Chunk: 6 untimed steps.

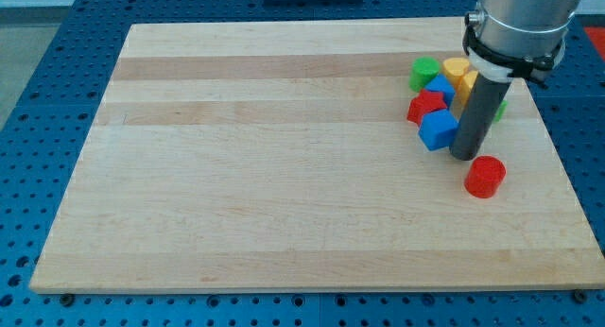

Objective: Move the red circle below the green star

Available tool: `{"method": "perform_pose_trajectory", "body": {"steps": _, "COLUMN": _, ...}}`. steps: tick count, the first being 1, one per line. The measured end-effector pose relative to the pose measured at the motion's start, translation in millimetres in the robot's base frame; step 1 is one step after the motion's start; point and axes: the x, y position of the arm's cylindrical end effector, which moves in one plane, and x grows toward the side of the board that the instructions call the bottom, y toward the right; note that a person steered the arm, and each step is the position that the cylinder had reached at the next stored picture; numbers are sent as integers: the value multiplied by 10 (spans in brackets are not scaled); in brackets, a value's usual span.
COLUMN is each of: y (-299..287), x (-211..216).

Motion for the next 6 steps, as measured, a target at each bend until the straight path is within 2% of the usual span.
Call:
{"method": "perform_pose_trajectory", "body": {"steps": 2, "y": -75, "x": 455}}
{"method": "perform_pose_trajectory", "body": {"steps": 4, "y": -638, "x": 602}}
{"method": "perform_pose_trajectory", "body": {"steps": 5, "y": -546, "x": 958}}
{"method": "perform_pose_trajectory", "body": {"steps": 6, "y": -107, "x": 1166}}
